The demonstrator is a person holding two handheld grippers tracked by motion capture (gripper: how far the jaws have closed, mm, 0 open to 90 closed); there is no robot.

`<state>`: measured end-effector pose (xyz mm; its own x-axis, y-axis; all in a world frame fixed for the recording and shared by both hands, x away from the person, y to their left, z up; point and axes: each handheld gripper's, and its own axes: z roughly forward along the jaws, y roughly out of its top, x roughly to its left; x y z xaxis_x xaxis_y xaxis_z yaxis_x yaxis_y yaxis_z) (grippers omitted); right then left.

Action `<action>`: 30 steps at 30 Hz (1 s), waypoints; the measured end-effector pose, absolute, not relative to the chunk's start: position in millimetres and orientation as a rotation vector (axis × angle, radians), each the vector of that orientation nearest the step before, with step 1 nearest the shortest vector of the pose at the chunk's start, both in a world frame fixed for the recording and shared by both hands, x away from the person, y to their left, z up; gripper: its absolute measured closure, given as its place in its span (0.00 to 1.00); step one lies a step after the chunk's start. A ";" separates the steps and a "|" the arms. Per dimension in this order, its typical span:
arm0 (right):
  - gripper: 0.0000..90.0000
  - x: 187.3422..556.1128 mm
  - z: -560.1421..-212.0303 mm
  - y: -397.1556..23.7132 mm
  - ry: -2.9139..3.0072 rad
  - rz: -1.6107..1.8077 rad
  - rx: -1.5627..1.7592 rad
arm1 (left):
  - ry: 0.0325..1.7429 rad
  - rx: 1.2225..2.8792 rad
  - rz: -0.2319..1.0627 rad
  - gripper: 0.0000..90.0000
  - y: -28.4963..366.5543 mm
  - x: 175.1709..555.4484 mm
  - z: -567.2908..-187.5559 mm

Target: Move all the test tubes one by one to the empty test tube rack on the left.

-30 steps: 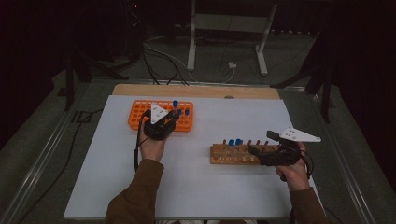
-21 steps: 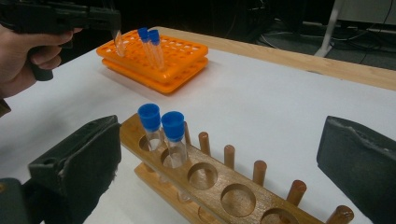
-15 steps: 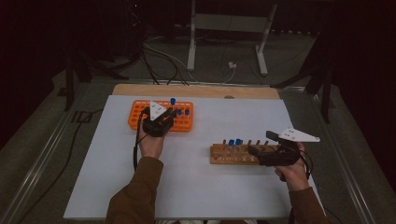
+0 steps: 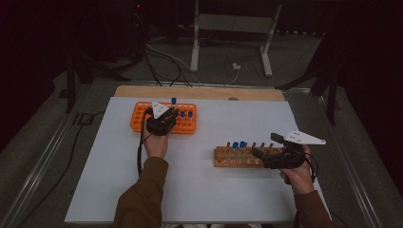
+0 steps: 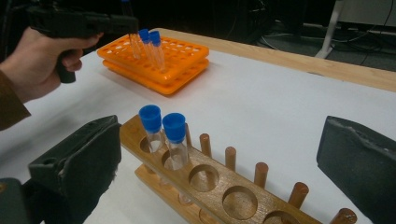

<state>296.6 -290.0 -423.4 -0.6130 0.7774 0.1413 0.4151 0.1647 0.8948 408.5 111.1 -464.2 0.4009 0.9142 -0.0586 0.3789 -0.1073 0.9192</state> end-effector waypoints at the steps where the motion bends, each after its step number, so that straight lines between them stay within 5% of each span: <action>1: 0.00 296.4 -423.1 -290.0 2.095 1.432 1.139 | 1.150 1.683 0.687 0.87 111.0 409.7 -465.4; 30: 0.00 296.2 -422.8 -288.8 2.093 1.439 1.134 | 1.165 1.901 0.659 0.87 98.2 415.7 -497.4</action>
<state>296.2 -288.8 -422.8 -0.6141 0.7761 0.1433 0.4119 0.1604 0.8970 415.7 98.2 -497.4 0.4414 0.8969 0.0253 0.4841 -0.2618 0.8350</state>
